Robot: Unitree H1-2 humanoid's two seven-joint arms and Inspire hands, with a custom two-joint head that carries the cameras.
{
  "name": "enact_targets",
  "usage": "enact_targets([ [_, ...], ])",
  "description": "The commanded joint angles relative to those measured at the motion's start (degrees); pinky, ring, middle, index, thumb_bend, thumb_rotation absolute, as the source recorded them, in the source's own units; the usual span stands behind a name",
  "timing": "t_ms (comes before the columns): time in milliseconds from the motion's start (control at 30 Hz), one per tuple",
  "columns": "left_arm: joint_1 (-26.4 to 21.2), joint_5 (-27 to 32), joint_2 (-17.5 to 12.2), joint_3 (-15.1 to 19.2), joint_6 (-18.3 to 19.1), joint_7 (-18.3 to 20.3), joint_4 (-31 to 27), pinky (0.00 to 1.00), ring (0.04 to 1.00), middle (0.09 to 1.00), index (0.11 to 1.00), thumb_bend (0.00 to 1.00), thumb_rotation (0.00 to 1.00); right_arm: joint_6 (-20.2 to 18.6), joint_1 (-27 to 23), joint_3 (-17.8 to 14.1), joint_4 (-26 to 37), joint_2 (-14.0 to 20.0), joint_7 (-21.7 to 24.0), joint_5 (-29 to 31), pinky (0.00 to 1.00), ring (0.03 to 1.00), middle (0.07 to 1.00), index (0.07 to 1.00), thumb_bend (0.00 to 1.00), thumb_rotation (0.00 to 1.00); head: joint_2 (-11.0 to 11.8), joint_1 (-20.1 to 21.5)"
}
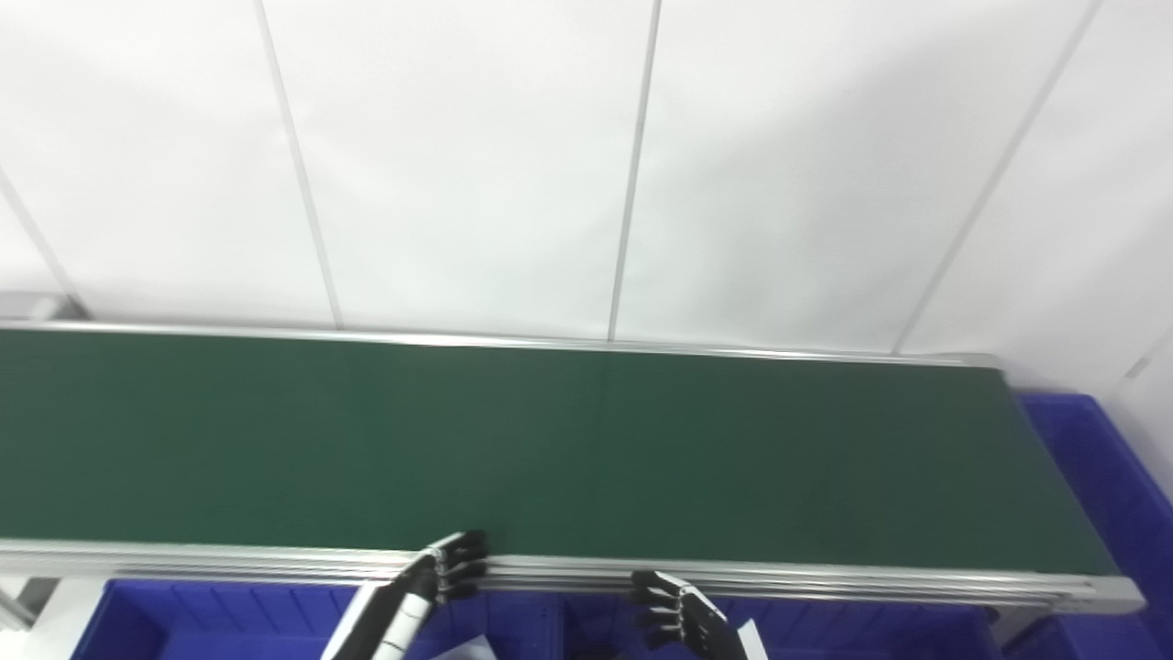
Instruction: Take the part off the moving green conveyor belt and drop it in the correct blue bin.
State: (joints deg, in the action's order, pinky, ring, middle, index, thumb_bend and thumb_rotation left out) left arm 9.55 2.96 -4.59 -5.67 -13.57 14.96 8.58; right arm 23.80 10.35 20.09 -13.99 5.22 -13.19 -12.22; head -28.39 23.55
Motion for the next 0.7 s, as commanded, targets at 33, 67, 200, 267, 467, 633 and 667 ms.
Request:
enact_targets([
  [33,-1.0,1.4,-0.5,0.1,-1.2,0.6,-1.0,0.84,0.852,0.855,0.866,0.66,1.0,3.1,-0.9,-0.1,1.5,-1.0,-0.5,-0.2,0.57,0.644,0.715,0.763,0.74,0.46,-2.4,1.8],
  [67,-1.1,1.6,-0.6,0.1,-1.2,0.7,-1.0,0.86,0.858,0.86,0.871,0.68,1.0,3.1,-0.9,0.0,1.6,-1.2,-0.6,-0.5,0.58,0.652,0.721,0.77,0.73,0.48,-2.6,2.0],
  [200,-1.0,2.3,-1.2,0.1,-0.5,0.9,-1.7,0.88,0.865,0.866,0.874,0.72,1.0,3.1,-1.1,0.1,1.2,-2.7,-0.8,-1.5,0.6,0.676,0.739,0.79,0.71,0.56,-5.6,2.6],
  [267,-0.7,2.6,-1.4,0.1,0.4,0.9,-2.9,0.87,0.858,0.862,0.869,0.71,1.0,3.1,-1.2,-0.1,1.0,-3.4,-0.7,-2.3,0.62,0.688,0.748,0.806,0.7,0.62,-7.4,1.6],
  [467,-0.2,2.5,-1.5,0.1,4.6,0.1,-8.4,0.8,0.799,0.815,0.821,0.64,0.96,2.5,-0.7,-1.8,3.8,-3.8,1.2,-3.2,0.63,0.701,0.765,0.833,0.65,0.71,-12.9,-5.3],
  [633,0.7,2.2,-1.0,-0.2,5.6,-0.5,-11.2,0.77,0.786,0.802,0.806,0.65,0.91,1.9,0.4,-3.3,6.8,-3.1,3.7,-1.5,0.63,0.702,0.767,0.831,0.62,0.69,-14.4,-9.7],
  [667,1.2,1.7,-1.1,-0.4,5.1,-0.6,-11.7,0.77,0.786,0.802,0.807,0.66,0.9,1.8,0.6,-3.7,7.3,-2.8,4.3,-1.0,0.62,0.702,0.767,0.831,0.62,0.68,-15.1,-11.2],
])
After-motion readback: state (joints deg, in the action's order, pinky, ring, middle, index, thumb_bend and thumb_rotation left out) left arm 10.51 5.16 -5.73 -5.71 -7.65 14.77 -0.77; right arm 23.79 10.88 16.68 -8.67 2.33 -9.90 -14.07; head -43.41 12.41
